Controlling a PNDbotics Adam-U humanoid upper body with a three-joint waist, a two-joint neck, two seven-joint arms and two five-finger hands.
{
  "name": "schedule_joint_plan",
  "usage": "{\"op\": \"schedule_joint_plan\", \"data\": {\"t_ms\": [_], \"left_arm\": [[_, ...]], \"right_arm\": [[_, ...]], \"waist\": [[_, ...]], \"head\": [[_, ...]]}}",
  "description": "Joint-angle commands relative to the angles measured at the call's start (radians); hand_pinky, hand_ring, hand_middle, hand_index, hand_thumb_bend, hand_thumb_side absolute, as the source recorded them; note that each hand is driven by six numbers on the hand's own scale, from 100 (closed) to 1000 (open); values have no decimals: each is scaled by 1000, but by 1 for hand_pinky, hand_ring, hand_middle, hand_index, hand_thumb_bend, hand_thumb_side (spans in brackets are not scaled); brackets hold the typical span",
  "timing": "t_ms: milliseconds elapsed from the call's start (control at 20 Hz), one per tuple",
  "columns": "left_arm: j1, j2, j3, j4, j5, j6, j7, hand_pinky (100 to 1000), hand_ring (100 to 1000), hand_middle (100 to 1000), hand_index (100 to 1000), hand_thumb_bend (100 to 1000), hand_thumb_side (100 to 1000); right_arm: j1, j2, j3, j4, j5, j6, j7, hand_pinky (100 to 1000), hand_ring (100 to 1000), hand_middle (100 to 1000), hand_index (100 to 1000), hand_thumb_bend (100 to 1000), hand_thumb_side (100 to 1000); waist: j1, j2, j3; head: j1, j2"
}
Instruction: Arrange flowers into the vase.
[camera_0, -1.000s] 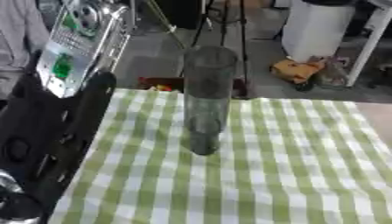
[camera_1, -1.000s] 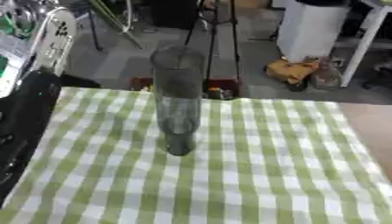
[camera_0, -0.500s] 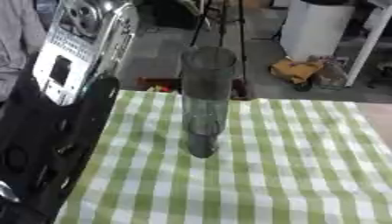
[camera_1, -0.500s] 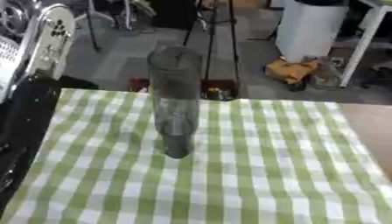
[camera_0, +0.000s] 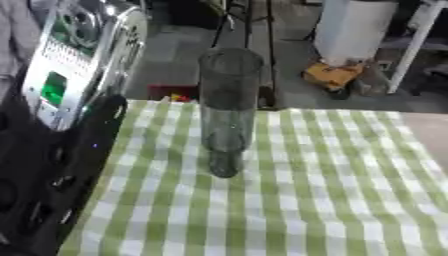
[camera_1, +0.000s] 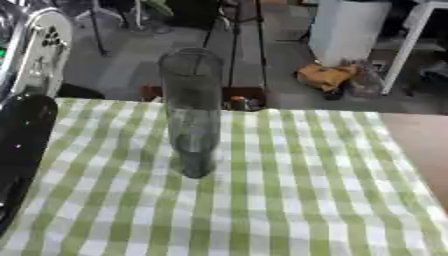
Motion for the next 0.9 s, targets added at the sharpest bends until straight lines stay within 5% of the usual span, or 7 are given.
{"op": "schedule_joint_plan", "data": {"t_ms": [50, 500, 900], "left_arm": [[-11, 12, 3, 20, -17, 3, 1, 100, 100, 100, 100, 219, 696], [0, 9, 5, 65, -93, -32, -37, 100, 100, 100, 100, 272, 667], [-16, -20, 28, 134, -166, -49, 39, 100, 100, 100, 100, 327, 689]], "right_arm": [[-14, -14, -10, -15, -7, -4, -1, 668, 746, 729, 799, 100, 993], [-18, -10, -13, -15, -10, -6, -4, 667, 746, 728, 799, 100, 981], [-26, -3, -13, -15, -14, -8, -3, 666, 746, 727, 799, 100, 976]], "waist": [[2, -19, -3], [-1, -9, -8], [-2, -1, -19]], "head": [[-4, 0], [-4, -5], [11, -26]]}}
